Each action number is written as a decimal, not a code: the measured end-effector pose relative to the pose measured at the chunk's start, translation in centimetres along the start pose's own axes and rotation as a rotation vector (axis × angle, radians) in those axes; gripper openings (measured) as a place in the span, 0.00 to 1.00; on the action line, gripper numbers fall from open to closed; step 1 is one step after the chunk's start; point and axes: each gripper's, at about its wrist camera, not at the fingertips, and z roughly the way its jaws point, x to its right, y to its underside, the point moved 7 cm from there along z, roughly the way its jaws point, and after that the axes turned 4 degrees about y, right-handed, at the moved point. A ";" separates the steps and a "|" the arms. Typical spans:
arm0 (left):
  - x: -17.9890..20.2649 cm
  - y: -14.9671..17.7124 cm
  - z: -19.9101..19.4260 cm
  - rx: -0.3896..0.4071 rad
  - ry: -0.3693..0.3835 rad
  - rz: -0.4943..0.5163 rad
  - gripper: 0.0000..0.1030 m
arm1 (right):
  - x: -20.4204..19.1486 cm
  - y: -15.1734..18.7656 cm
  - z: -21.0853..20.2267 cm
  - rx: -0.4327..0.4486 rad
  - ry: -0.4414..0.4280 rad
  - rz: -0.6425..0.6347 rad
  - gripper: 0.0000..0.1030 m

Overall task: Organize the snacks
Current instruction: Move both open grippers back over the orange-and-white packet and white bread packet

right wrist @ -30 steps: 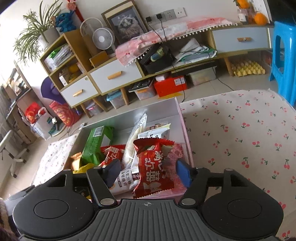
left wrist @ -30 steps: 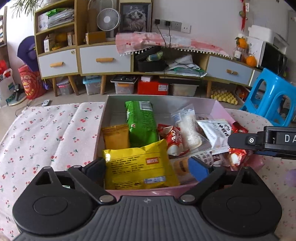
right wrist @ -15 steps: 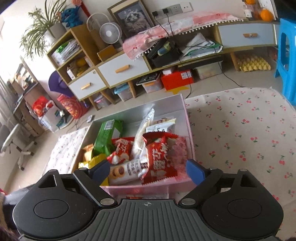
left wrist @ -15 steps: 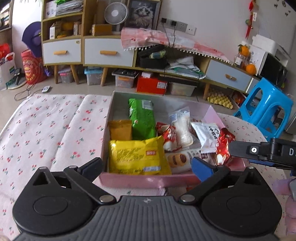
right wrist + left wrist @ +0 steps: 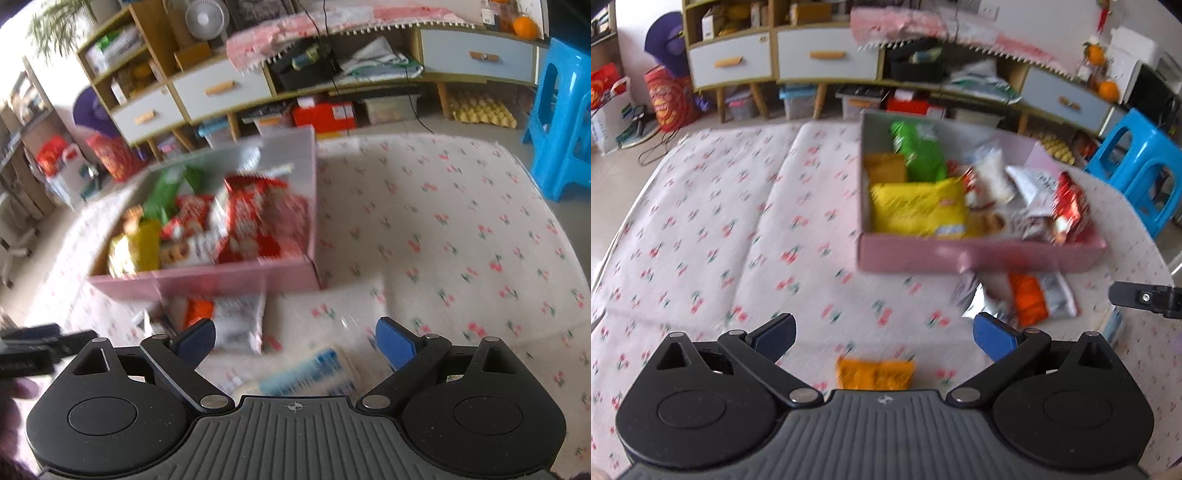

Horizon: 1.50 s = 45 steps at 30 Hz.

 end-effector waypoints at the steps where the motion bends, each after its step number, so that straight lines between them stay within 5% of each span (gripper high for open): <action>1: -0.3 0.3 0.0 -0.009 -0.006 -0.005 0.99 | 0.1 0.3 0.1 -0.010 0.013 -0.004 0.93; 11: -2.1 2.9 0.6 -0.184 -0.022 -0.077 0.86 | 0.1 2.3 1.7 -0.138 0.115 0.031 0.92; 17: -2.2 3.1 0.5 -0.201 -0.006 -0.095 0.77 | 0.0 1.8 2.9 -0.148 0.159 0.089 0.95; 29: -1.4 3.7 -0.1 -0.211 0.012 0.051 0.60 | -1.9 3.1 3.0 -0.140 0.179 -0.159 0.95; 37: -1.4 5.8 -1.5 -0.137 0.050 0.214 0.66 | -0.9 5.0 1.0 -0.051 0.093 -0.393 0.96; 45: -1.3 7.6 -2.1 -0.015 0.094 0.270 0.90 | -0.1 6.5 -0.1 -0.033 0.026 -0.397 0.96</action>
